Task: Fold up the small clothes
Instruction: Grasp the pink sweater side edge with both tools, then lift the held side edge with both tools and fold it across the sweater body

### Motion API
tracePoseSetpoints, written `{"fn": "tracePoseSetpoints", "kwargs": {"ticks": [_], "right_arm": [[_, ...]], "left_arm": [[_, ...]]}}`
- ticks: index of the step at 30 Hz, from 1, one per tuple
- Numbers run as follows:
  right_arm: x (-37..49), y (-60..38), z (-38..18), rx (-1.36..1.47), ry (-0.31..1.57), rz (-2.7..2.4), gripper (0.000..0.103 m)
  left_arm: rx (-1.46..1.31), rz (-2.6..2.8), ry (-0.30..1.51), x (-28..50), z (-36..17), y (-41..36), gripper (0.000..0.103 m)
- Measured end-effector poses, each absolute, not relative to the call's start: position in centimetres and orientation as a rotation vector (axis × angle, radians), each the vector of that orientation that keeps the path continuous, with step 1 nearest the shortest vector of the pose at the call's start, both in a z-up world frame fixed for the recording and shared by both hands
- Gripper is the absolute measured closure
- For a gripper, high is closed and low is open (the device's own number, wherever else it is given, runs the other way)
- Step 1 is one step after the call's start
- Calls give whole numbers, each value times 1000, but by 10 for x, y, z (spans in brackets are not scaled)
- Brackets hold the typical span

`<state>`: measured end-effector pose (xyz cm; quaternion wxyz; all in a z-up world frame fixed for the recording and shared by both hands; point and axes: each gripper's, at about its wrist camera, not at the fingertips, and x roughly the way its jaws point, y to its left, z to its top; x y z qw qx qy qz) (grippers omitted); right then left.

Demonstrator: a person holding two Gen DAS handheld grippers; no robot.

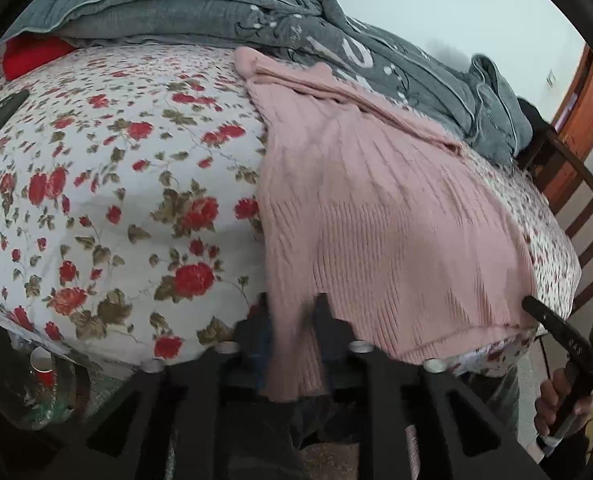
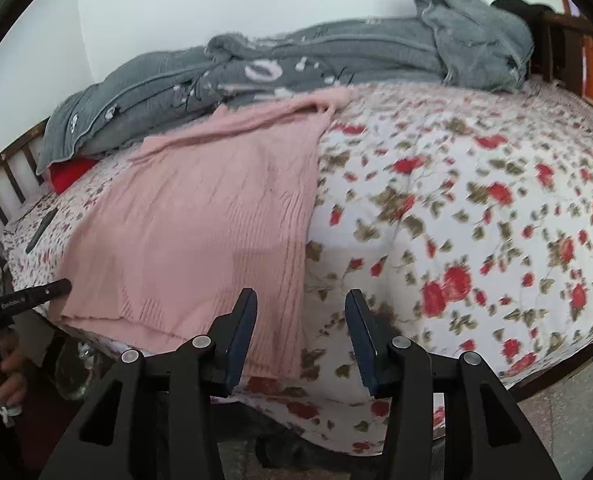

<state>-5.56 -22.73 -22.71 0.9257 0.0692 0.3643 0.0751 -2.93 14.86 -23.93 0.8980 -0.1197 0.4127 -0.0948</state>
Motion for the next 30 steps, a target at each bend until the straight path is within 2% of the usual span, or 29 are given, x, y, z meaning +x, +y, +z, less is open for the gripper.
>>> {"fn": "tracePoseSetpoints", "kwargs": {"ticks": [2, 17, 30], "right_arm": [[-52, -223, -230, 136, 770, 159, 58], [-49, -210, -238, 48, 781, 126, 59], [-51, -201, -239, 14, 775, 81, 60]], "left_arm": [[-206, -193, 848, -32, -238, 142, 72], [-117, -127, 815, -33, -238, 124, 71], [-199, -168, 834, -34, -238, 136, 72]]}}
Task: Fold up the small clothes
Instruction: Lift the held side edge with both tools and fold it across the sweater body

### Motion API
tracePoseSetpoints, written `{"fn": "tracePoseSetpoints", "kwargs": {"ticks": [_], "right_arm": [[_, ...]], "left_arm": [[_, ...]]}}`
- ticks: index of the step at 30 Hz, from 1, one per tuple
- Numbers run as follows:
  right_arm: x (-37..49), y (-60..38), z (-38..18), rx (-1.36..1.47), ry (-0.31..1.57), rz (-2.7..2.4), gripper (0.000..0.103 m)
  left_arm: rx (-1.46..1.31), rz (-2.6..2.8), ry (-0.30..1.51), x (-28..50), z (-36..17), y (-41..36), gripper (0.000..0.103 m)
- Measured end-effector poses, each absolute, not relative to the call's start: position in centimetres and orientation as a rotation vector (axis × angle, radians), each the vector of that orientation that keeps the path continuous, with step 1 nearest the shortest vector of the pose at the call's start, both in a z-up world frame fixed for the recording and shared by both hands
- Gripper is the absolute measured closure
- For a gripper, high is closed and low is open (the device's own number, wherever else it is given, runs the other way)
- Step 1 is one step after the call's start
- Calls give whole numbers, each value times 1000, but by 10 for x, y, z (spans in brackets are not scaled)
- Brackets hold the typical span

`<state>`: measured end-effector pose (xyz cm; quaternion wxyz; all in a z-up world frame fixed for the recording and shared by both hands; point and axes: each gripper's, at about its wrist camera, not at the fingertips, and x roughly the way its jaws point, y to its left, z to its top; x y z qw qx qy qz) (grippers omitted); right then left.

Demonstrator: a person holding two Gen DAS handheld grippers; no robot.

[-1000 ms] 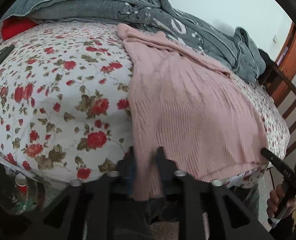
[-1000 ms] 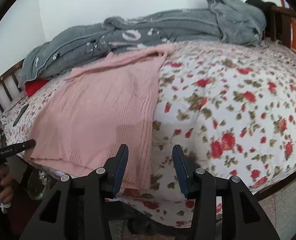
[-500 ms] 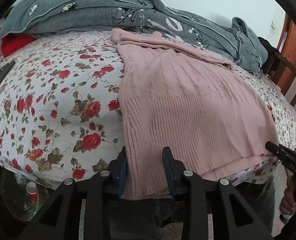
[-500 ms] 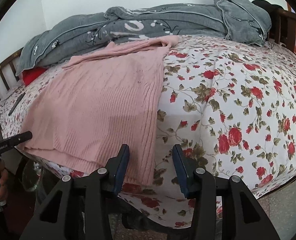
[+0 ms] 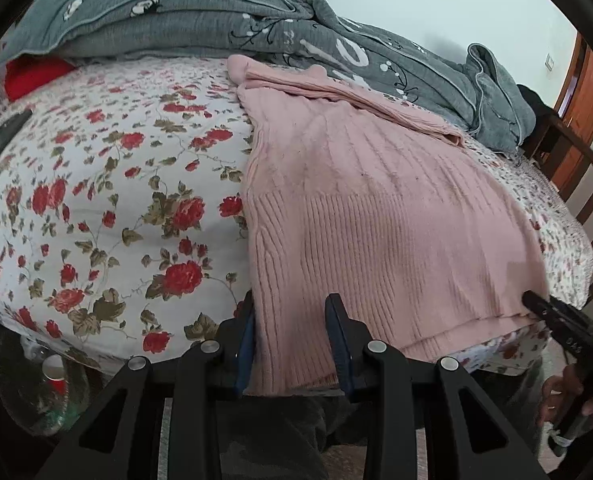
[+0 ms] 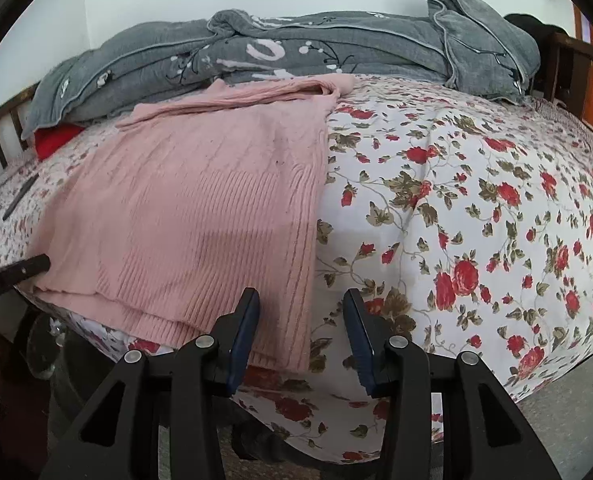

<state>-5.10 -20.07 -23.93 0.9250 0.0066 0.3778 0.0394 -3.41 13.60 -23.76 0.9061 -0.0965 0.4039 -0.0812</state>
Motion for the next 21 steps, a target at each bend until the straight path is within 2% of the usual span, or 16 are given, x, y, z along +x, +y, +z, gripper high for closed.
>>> {"fn": "tracePoseSetpoints", "kwargs": {"ticks": [5, 7, 8, 9, 10, 11, 15, 21], "right_arm": [[-50, -205, -238, 71, 796, 78, 60], [-49, -204, -237, 76, 813, 80, 66], [-48, -204, -236, 73, 824, 85, 73], [-47, -203, -236, 68, 834, 90, 85], [-45, -202, -235, 69, 846, 105, 92], [-43, -201, -234, 81, 856, 125, 95], [-48, -200, -225, 119, 839, 158, 97], [-59, -207, -197, 200, 781, 234, 98]], "left_arm": [[-253, -198, 867, -32, -237, 144, 72], [-284, -203, 872, -31, -238, 147, 72], [-297, -197, 876, -31, -238, 148, 75], [-304, -192, 881, -31, -239, 149, 88], [-316, -194, 898, -30, -240, 151, 95], [-348, -208, 916, -29, -242, 154, 95], [-468, -263, 891, -34, -235, 169, 96], [-496, -294, 823, -42, -203, 174, 96]]}}
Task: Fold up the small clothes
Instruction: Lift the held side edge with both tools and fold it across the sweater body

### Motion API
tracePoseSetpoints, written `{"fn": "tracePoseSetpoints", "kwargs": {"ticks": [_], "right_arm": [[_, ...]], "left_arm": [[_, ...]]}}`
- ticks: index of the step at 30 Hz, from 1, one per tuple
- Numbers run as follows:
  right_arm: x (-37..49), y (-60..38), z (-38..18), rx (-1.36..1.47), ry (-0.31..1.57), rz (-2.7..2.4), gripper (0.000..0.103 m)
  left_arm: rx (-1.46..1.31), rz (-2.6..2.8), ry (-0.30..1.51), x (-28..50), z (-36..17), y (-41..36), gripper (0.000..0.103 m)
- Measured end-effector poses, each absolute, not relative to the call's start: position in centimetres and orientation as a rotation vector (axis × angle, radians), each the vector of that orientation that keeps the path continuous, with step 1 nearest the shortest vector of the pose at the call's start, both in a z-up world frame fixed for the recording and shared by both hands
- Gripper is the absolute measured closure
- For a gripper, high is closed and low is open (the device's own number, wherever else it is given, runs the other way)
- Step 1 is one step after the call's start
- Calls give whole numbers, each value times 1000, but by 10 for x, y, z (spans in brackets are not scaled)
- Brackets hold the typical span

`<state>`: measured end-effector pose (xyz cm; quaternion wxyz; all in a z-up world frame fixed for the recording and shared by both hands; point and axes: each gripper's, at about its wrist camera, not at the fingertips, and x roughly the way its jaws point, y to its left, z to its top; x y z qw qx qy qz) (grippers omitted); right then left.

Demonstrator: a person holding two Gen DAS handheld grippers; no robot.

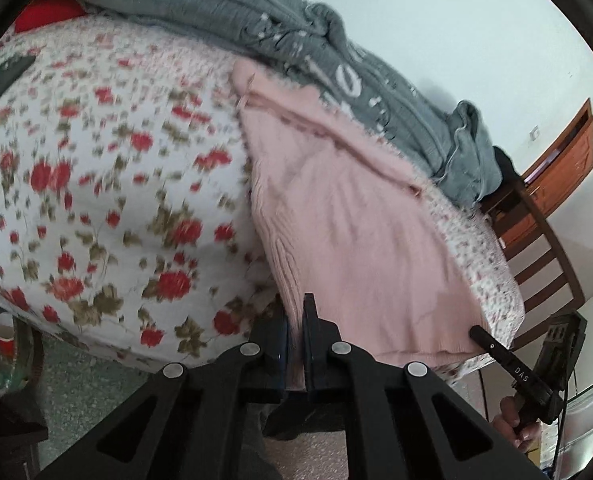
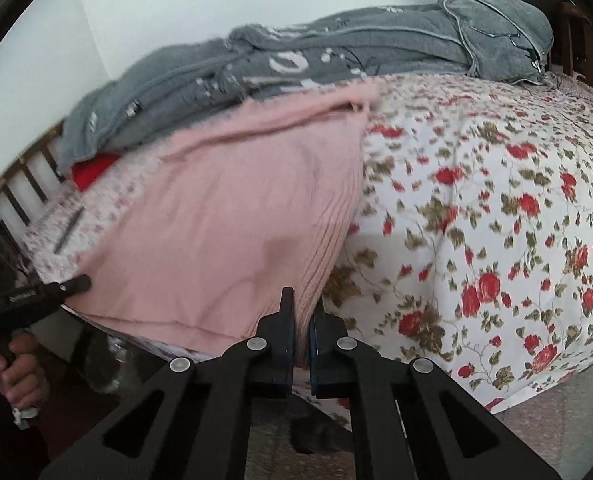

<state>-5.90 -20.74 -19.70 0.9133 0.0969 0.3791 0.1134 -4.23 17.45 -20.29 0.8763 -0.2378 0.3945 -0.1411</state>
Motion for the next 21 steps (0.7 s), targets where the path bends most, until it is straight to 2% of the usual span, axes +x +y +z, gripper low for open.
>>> {"fn": "tracePoseSetpoints", "kwargs": {"ticks": [13, 21], "right_arm": [[-35, -233, -128, 400, 686, 315, 98], [4, -243, -91, 468, 645, 334, 98]], "left_arm": [[-610, -349, 743, -14, -138, 191, 96], [-663, -344, 709, 29, -113, 202, 96]]}}
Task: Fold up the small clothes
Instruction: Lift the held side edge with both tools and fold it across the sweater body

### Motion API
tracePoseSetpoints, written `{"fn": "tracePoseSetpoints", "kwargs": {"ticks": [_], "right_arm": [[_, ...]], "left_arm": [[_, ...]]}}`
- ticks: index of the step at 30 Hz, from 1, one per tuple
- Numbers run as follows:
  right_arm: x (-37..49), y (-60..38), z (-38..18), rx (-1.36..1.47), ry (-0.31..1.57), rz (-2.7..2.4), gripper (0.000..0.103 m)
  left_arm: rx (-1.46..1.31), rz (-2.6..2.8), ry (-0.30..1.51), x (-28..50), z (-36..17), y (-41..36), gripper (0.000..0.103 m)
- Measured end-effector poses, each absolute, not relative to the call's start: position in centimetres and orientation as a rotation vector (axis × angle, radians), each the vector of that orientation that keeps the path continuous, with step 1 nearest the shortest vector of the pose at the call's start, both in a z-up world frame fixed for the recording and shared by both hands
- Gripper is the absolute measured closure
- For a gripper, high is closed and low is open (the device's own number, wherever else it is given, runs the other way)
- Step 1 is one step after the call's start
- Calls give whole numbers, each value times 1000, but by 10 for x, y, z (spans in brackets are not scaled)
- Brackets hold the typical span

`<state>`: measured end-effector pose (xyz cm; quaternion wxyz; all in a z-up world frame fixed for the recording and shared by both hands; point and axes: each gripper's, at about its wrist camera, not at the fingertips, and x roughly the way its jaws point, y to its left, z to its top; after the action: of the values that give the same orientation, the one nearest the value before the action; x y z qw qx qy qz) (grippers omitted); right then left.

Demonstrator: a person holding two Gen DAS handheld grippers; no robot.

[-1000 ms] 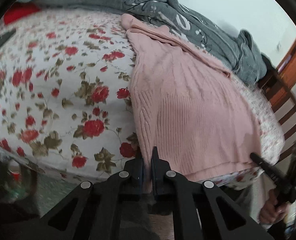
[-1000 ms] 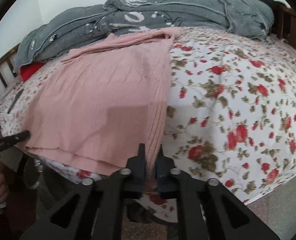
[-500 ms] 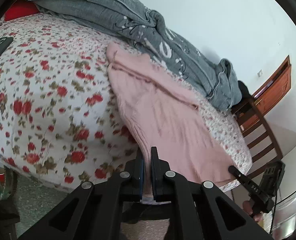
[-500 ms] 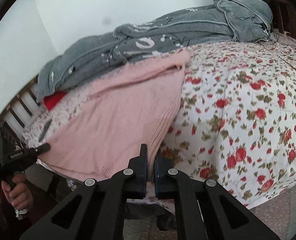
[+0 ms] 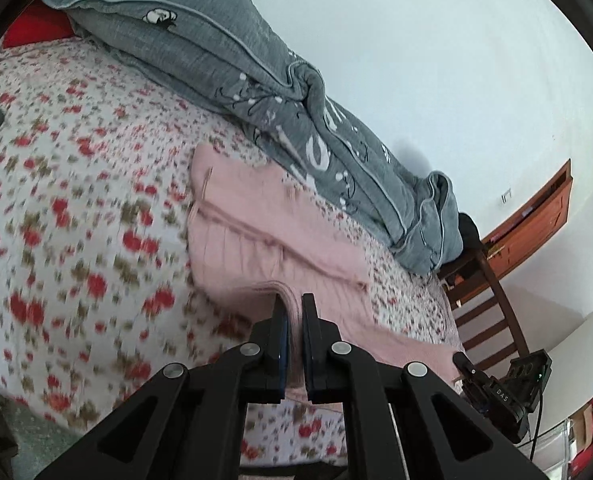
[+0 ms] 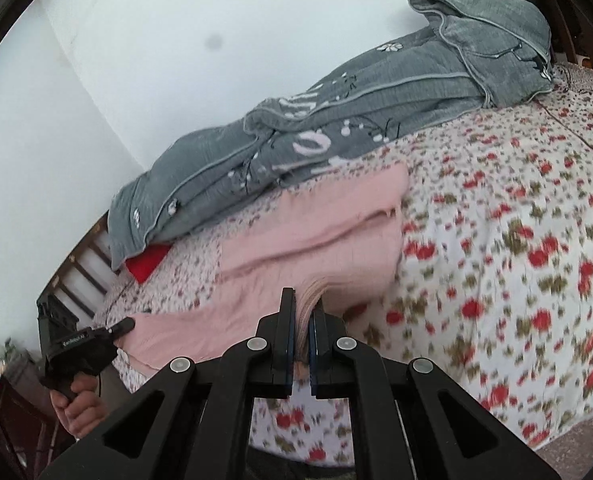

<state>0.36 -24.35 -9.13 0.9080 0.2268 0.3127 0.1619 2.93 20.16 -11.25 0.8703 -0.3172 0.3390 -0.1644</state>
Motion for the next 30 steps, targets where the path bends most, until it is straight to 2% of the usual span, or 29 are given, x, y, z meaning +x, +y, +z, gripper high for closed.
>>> {"fn": "tracePoseSetpoints", "kwargs": {"ticks": [11, 30], "right_arm": [[90, -248, -65, 482, 619, 335, 98], [253, -231, -85, 353, 676, 213, 97]], "left_arm": [[-611, -269, 714, 113, -97, 201, 96], [-626, -179, 834, 282, -147, 194, 96]]}}
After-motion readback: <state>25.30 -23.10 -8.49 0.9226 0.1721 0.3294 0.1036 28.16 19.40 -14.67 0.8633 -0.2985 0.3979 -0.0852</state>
